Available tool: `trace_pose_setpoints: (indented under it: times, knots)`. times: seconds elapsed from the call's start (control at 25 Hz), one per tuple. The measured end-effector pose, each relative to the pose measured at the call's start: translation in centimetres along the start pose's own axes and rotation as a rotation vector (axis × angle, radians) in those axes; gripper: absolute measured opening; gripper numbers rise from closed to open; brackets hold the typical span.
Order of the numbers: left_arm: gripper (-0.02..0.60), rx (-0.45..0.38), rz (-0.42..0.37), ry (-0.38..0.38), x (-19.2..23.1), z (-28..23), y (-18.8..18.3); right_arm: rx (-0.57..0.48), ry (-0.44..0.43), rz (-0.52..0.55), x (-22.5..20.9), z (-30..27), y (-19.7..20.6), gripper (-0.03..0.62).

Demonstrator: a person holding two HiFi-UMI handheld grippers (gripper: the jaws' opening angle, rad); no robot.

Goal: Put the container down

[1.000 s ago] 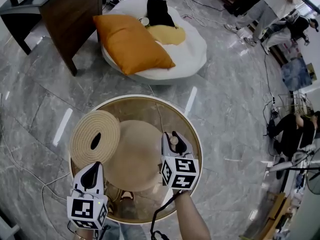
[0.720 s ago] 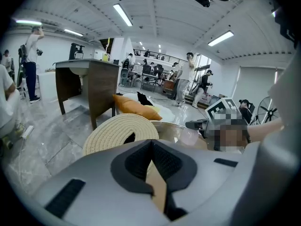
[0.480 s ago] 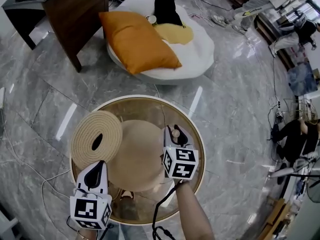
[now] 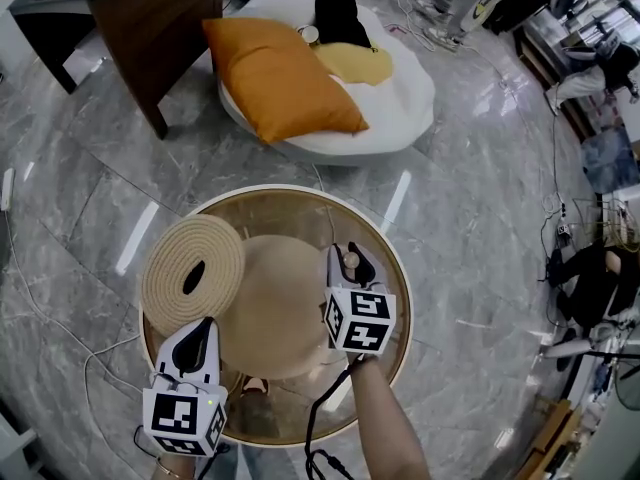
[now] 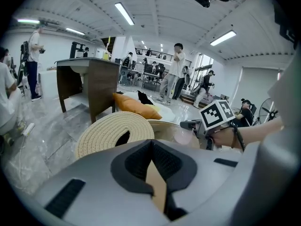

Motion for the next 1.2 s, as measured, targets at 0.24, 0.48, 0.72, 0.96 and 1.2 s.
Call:
trace_pose_setpoints:
  times: [0.24,0.48,0.72,0.96,1.2]
  knots:
    - [-0.008,0.001,-0.009,0.006,-0.5,-0.2,0.0,-0.008,-0.002,0.017,0.2,0.3,0.2,0.121]
    - [-0.008,0.01,-0.019,0.019,-1.0,-0.1,0.2,-0.011,0.015,0.034,0.4,0.2,0.7,0.121]
    - [-0.008,0.016,-0.013,0.024,-1.1,0.3,0.4,-0.003,0.029,0.045,0.6,0.0,0.5,0.121]
    - [-0.008,0.02,-0.009,0.03,-1.2,1.0,0.9,-0.004,0.011,0.059,0.8,0.2,0.3,0.138]
    - [-0.008,0.019,-0.012,0.029,-0.6,1.9,1.0,-0.015,0.04,0.102,1.1,0.6,0.1,0.146]
Point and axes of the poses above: the fingertips, and each gripper's own axes: z backward along the fingers, x to its left, y out of its underside, the point moved 10 cm from there along z, backward along the fingers, and after that the axes turned 9 degrees about -z, right-handed, at the moved point
